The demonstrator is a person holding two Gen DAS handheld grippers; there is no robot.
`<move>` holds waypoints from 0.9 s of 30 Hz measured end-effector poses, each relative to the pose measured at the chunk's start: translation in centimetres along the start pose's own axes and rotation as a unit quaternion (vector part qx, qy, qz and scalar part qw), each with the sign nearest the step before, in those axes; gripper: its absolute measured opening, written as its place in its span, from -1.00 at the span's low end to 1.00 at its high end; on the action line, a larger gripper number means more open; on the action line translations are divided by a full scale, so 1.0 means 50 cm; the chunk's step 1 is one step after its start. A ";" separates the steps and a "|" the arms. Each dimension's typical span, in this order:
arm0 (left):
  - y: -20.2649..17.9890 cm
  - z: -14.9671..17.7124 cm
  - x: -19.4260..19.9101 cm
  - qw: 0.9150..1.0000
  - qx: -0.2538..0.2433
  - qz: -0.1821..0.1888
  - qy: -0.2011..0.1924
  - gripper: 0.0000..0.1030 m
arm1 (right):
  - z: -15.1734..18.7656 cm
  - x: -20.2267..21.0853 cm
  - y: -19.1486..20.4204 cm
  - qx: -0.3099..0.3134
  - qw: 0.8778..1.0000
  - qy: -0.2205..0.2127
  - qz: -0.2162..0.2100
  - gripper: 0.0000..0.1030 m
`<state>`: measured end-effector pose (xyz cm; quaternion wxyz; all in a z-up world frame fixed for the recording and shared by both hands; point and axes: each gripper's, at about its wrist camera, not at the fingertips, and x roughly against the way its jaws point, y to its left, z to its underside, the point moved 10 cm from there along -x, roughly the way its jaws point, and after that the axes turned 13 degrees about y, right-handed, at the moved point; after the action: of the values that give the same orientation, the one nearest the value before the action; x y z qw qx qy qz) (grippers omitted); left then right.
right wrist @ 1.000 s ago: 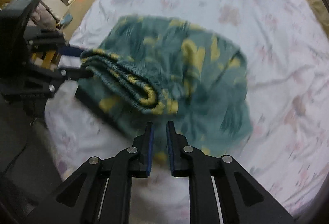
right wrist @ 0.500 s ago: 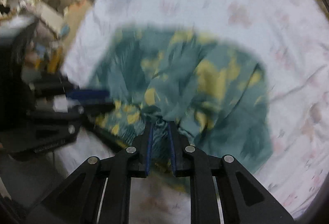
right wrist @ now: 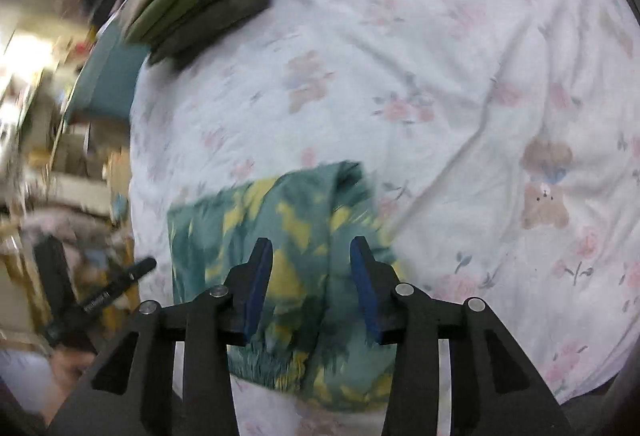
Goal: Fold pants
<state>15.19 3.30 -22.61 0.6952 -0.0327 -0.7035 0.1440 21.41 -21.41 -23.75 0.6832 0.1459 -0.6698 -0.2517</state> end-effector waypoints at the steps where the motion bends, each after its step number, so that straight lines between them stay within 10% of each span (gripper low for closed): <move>1: 0.001 -0.007 -0.005 1.000 0.007 0.007 0.002 -0.25 | -0.005 -0.007 -0.009 -0.010 1.000 0.002 0.000 -0.16; 10: -0.035 -0.058 -0.037 1.000 -0.019 0.014 -0.020 -0.30 | -0.062 -0.064 0.023 0.028 0.999 0.001 0.025 -0.17; 12: -0.043 -0.065 -0.053 0.999 -0.025 0.026 -0.013 -0.92 | -0.065 -0.085 0.022 0.035 0.999 0.011 0.034 -0.39; 15: -0.047 -0.068 -0.066 0.999 -0.042 0.008 -0.009 -0.98 | -0.070 -0.096 0.029 0.061 0.996 0.010 0.063 -0.92; 24: 0.007 -0.065 -0.060 1.000 -0.011 -0.019 -0.005 -1.00 | -0.098 -0.037 -0.074 -0.015 0.992 -0.036 0.121 -0.98; 27: 0.002 -0.065 -0.042 1.000 -0.002 -0.011 -0.014 -0.90 | -0.096 -0.017 -0.074 -0.034 0.996 -0.040 0.078 -0.98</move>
<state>18.44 3.41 -24.70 0.6866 -0.0246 -0.7139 0.1350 25.63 -24.66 -26.73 0.6782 0.0592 -0.6968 -0.2258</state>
